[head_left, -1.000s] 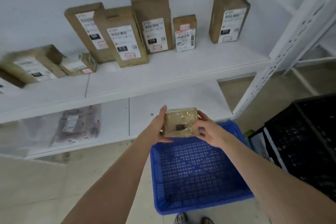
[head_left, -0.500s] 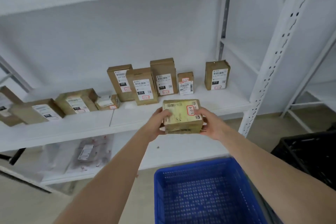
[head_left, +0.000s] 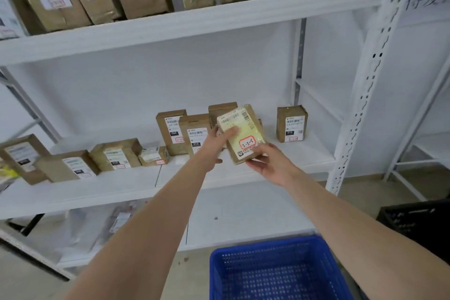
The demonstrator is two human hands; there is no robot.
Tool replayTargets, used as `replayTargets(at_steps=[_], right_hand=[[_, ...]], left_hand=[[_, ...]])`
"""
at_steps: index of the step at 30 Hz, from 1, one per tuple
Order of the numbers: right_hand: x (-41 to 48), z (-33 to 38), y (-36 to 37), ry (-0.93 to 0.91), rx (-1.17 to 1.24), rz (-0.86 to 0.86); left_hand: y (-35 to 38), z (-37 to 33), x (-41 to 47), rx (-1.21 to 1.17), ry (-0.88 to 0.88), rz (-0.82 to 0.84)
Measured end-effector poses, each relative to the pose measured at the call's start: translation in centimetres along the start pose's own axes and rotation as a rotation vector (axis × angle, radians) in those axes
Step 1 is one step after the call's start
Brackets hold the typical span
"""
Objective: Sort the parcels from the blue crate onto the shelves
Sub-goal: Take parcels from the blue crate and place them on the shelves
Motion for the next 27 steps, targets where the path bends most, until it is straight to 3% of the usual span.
replayTargets(at_steps=[7,27], right_hand=[[-0.7,0.0,0.5,0.056,-0.086,0.041],[0.3,-2.6,0.9,0.078,-0.191,0.047]], left_hand=[[-0.3,-0.9,-0.1,-0.019,0.088,0.072],[-1.8,2.8,-1.5,0.084,0.095,-0.061]])
Point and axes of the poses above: each hand's wrist, its own x-axis towards the middle knuckle, its own y-axis out of the palm, z = x × y, the point moved 1 cm from there along x, towards the middle knuckle, and after that the axes turned 8 degrees about -z, right-handed, at the moved point
